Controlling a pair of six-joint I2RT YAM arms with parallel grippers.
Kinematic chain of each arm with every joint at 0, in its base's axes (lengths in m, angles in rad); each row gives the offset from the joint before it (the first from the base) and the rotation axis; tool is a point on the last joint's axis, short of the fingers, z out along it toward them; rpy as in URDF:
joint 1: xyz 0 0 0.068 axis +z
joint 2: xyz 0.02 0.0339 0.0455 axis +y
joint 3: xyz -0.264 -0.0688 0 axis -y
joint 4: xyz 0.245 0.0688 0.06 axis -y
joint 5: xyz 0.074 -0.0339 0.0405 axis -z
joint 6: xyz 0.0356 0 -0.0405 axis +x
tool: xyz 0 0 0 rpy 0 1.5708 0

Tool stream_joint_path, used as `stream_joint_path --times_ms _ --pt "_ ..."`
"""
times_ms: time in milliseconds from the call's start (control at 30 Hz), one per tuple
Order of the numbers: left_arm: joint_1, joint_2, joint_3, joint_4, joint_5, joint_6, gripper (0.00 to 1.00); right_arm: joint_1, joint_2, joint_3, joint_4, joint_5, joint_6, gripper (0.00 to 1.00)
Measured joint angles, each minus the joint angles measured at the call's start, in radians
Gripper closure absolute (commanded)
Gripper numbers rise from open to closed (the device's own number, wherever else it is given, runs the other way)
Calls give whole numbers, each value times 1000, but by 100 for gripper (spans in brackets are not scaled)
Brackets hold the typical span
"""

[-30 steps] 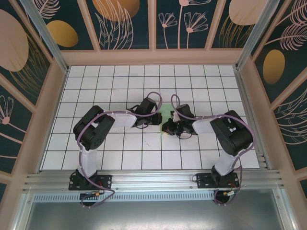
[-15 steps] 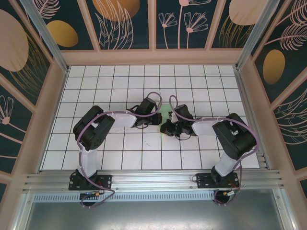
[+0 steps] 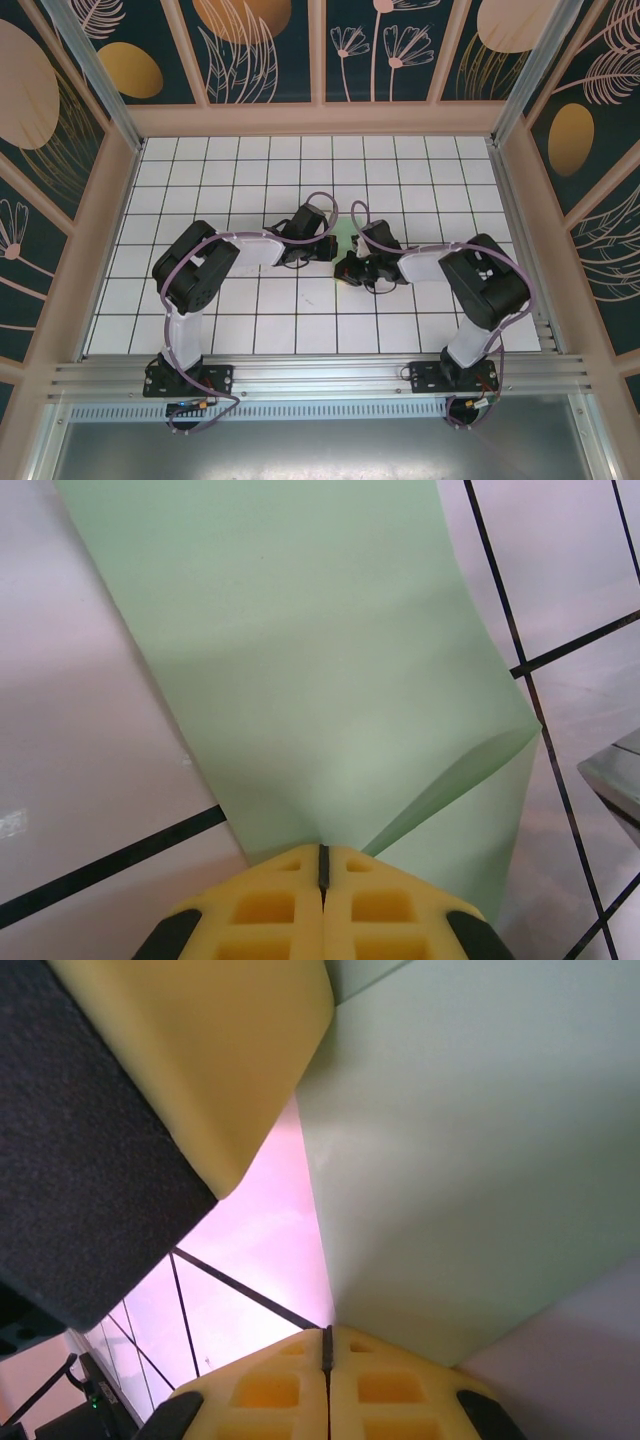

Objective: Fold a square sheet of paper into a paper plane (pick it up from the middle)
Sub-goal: Third fold the triangle at the center of the table.

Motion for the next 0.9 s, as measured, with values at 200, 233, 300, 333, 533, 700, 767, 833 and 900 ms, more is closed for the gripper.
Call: stream_joint_path --times_ms 200,233,300,333,533,700,767,833,900 --pt "0 0 0 0 0 0 98 3 -36 -6 1 -1 0 91" --pt "0 0 0 0 0 0 98 3 -35 -11 3 -1 1 92" --pt "0 0 0 0 0 0 98 3 -25 -20 3 -1 1 92" --pt "0 0 0 0 0 0 98 3 -16 -21 4 -1 1 92" --pt "0 -1 0 -1 -1 0 98 3 -2 -22 26 -15 3 92" --pt "0 -1 0 0 -1 0 98 -23 -45 -19 -9 -10 -4 92" --pt "0 -1 0 0 -1 0 98 -50 -72 -15 -7 -11 -3 92" --pt "0 -1 0 0 -1 0 98 -71 -75 -6 5 -16 -3 92" --pt "0 -1 0 -1 0 0 98 -82 -69 -5 25 -22 -2 92"
